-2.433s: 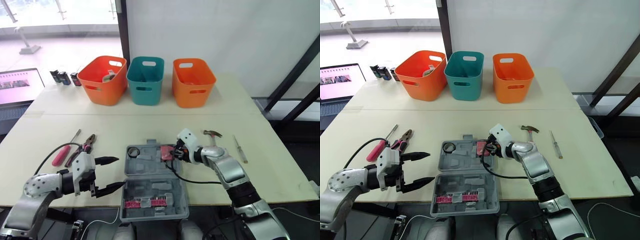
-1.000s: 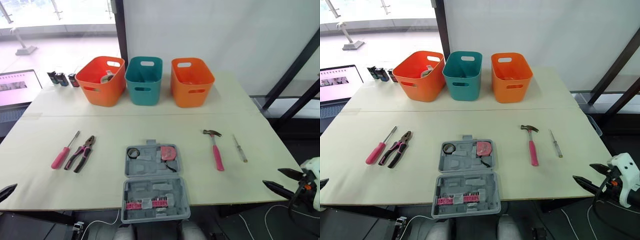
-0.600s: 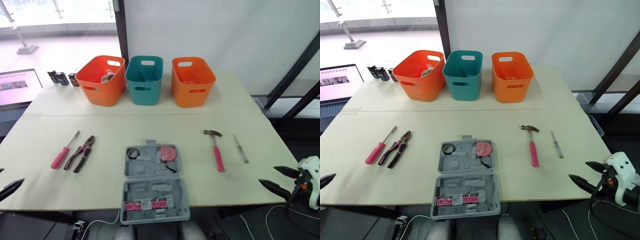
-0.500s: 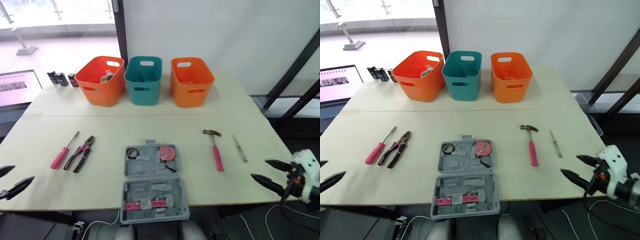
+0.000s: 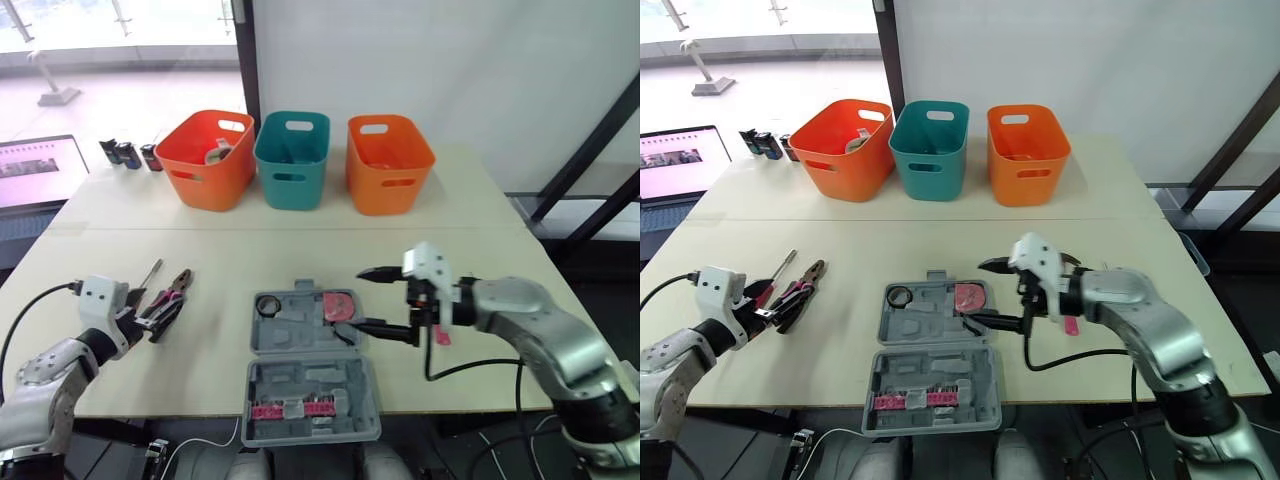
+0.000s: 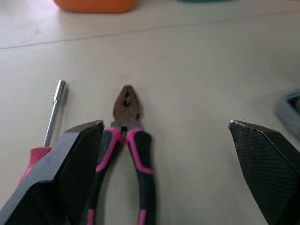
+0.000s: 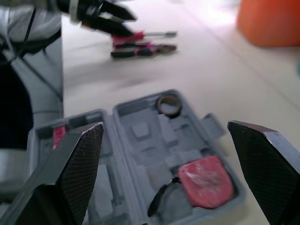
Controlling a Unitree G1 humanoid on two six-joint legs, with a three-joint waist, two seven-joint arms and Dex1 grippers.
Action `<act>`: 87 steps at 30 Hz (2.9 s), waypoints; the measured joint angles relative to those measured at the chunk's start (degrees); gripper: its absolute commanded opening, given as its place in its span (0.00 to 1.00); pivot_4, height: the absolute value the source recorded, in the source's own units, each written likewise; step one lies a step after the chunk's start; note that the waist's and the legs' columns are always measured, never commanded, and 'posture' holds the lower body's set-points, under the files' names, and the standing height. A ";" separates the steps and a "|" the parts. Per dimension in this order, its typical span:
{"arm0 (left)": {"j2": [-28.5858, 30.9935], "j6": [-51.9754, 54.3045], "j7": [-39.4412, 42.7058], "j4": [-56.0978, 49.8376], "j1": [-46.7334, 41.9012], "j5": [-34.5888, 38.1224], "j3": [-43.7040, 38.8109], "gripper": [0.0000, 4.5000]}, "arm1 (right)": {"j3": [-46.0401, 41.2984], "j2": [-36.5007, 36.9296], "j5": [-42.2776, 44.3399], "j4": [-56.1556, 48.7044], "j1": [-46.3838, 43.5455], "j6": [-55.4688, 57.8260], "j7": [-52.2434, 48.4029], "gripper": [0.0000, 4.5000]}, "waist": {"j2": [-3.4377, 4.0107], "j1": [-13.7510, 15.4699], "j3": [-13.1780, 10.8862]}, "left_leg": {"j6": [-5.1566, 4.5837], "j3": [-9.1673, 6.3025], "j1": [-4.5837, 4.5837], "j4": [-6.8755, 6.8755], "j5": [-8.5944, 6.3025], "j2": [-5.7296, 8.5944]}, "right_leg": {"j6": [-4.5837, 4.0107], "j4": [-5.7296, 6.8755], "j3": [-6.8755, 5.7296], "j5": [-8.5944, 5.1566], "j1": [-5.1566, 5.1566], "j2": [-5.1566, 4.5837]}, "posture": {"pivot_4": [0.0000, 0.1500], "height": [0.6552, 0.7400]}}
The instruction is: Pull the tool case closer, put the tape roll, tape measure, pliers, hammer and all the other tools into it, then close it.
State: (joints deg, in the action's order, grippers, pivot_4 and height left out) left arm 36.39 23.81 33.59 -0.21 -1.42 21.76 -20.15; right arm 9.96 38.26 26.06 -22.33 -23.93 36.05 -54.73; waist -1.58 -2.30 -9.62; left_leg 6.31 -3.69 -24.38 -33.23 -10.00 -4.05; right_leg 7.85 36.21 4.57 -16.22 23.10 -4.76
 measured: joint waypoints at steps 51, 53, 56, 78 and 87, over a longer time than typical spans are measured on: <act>18.97 -3.57 37.72 6.98 -19.71 -3.24 15.05 0.56 | 7.14 2.54 -5.35 -4.04 -9.32 9.04 8.23 1.00 | -0.01 1.14 -0.24 | 0.36 -0.04 -0.10 0.04 0.22 -0.04 | -0.21 0.12 -0.06 0.02 0.20 0.02 | 1.00 1.00; 20.09 -2.85 43.41 3.68 -21.53 -2.23 18.52 0.56 | 11.39 1.53 -8.69 -2.67 -13.94 9.52 8.34 1.00 | 0.08 0.93 -0.28 | 0.36 -0.01 -0.09 0.06 0.22 -0.04 | -0.22 0.12 -0.03 0.02 0.23 0.02 | 1.00 1.00; 20.24 -2.07 51.64 3.37 -24.61 -1.79 24.63 0.56 | 18.14 -4.36 -12.96 2.45 -21.78 11.58 8.71 1.00 | 0.09 0.02 -0.30 | 0.34 -0.03 -0.19 0.08 0.23 -0.07 | -0.20 0.19 -0.04 0.02 0.33 0.07 | 1.00 1.00; 13.01 -14.47 58.41 11.62 -39.91 -10.23 37.48 0.56 | 32.30 -16.45 -18.08 13.75 -34.80 25.28 3.37 1.00 | 0.06 -0.24 -0.33 | 0.30 -0.25 -0.35 -0.05 0.24 -0.07 | 0.25 1.15 -0.15 -0.03 0.68 0.15 | 1.00 1.00; 11.88 -14.07 56.68 11.23 -39.91 -12.22 37.41 0.56 | 32.15 -20.73 -18.01 16.69 -35.38 27.37 5.02 0.82 | 0.06 -0.29 -0.33 | 0.30 -0.28 -0.35 -0.07 0.24 -0.07 | 0.25 1.16 -0.15 -0.03 0.66 0.15 | 1.00 1.00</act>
State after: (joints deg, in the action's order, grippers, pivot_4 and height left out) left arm 48.27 9.74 90.27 11.02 -41.33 9.54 17.26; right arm 42.11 17.52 8.05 -5.64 -59.31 63.43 -49.71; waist -1.52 -2.59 -9.95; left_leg 6.61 -3.96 -24.73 -33.30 -9.76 -4.12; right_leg 8.11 37.37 4.42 -16.25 23.76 -4.61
